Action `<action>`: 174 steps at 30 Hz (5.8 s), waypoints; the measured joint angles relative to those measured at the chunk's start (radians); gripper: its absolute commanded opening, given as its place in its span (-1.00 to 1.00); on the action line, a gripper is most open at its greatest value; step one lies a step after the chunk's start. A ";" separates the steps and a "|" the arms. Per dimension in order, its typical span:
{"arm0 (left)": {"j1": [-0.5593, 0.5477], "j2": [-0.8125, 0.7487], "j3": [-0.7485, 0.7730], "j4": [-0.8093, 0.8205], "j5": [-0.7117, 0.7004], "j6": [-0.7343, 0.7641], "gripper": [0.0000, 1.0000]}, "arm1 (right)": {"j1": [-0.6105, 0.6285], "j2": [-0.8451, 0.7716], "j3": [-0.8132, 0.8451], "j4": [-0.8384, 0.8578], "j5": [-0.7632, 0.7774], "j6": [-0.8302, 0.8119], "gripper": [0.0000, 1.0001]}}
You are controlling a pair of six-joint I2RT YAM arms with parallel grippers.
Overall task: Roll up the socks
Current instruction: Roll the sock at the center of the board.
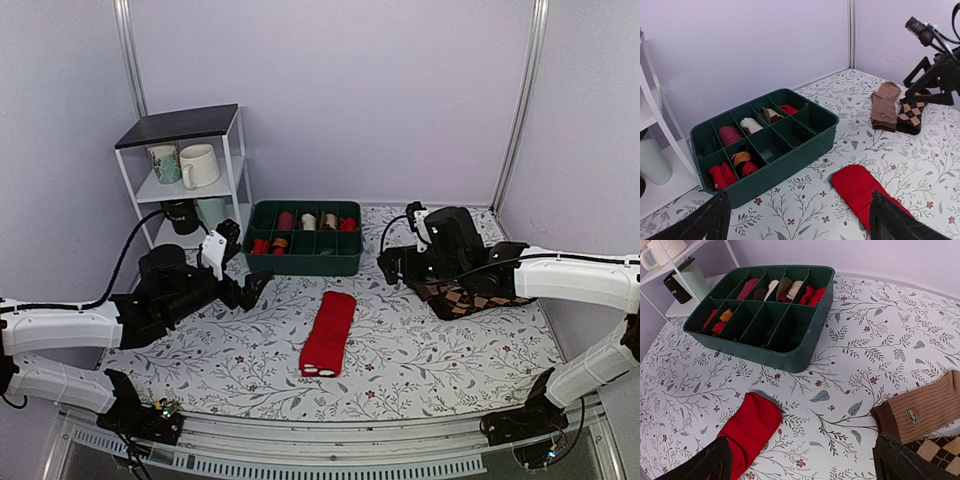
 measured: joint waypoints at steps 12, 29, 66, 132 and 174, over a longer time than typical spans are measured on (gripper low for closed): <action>0.001 -0.058 -0.069 0.024 0.146 -0.002 0.99 | 0.000 -0.096 -0.187 0.129 -0.243 -0.081 0.95; -0.082 0.111 -0.203 0.166 0.506 -0.073 0.84 | 0.315 0.170 -0.355 0.573 -0.528 -0.314 0.78; -0.113 0.236 -0.197 0.201 0.486 -0.087 0.84 | 0.343 0.433 -0.245 0.579 -0.619 -0.491 -0.28; -0.141 0.237 -0.156 0.151 0.559 0.097 0.42 | 0.141 0.582 0.010 0.270 -0.900 -0.073 -0.90; -0.204 0.659 0.058 0.121 0.563 0.150 -0.99 | 0.117 0.615 0.009 0.208 -1.101 0.082 -0.90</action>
